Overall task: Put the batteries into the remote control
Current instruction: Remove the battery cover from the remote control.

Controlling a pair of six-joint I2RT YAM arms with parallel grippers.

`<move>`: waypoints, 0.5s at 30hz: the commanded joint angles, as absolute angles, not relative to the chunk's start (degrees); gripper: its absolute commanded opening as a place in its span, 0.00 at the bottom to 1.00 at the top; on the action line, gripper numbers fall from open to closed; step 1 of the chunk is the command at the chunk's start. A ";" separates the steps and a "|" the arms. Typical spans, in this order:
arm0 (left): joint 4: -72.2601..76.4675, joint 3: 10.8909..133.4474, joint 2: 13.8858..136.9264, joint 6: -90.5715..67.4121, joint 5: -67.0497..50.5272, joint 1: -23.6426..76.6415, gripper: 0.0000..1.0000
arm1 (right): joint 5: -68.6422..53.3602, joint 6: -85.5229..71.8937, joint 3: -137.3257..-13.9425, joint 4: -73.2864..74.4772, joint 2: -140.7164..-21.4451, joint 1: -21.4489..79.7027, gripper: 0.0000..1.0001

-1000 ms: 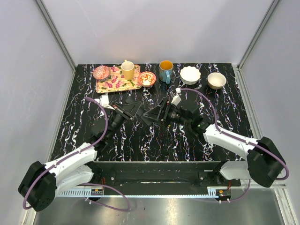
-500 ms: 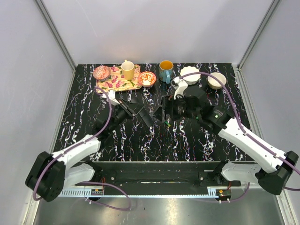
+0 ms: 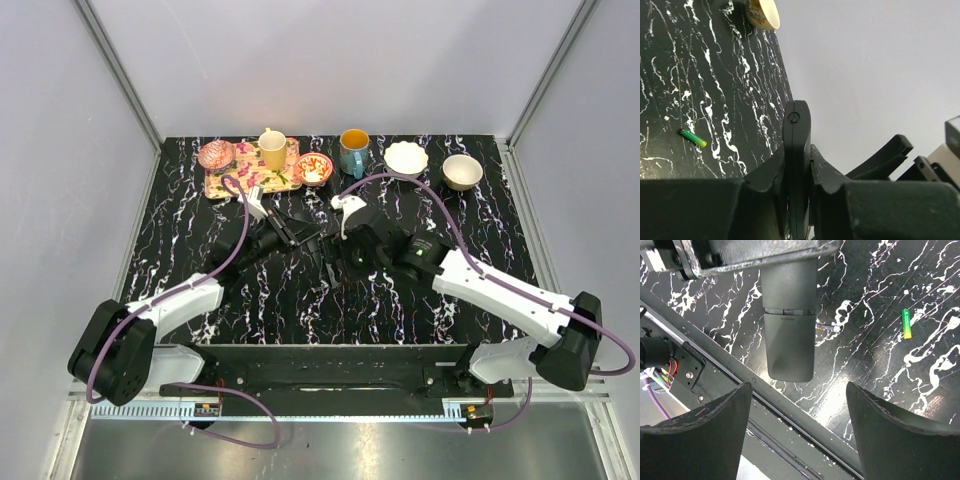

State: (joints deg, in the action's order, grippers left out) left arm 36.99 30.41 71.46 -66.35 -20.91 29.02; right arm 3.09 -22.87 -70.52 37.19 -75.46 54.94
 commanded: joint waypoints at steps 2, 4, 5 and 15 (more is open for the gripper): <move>39.82 33.13 70.58 -66.45 -23.47 28.83 0.00 | 7.03 -21.71 -72.51 35.33 -78.39 57.39 0.80; 39.64 33.05 70.58 -66.36 -23.47 28.74 0.00 | 6.94 -21.45 -73.21 35.16 -79.27 57.66 0.79; 39.46 33.05 70.49 -66.27 -23.64 28.74 0.00 | 6.94 -21.36 -73.39 35.16 -79.54 57.74 0.78; 38.76 33.22 70.31 -65.57 -23.38 28.83 0.00 | 6.94 -21.09 -73.65 34.37 -80.42 57.66 0.62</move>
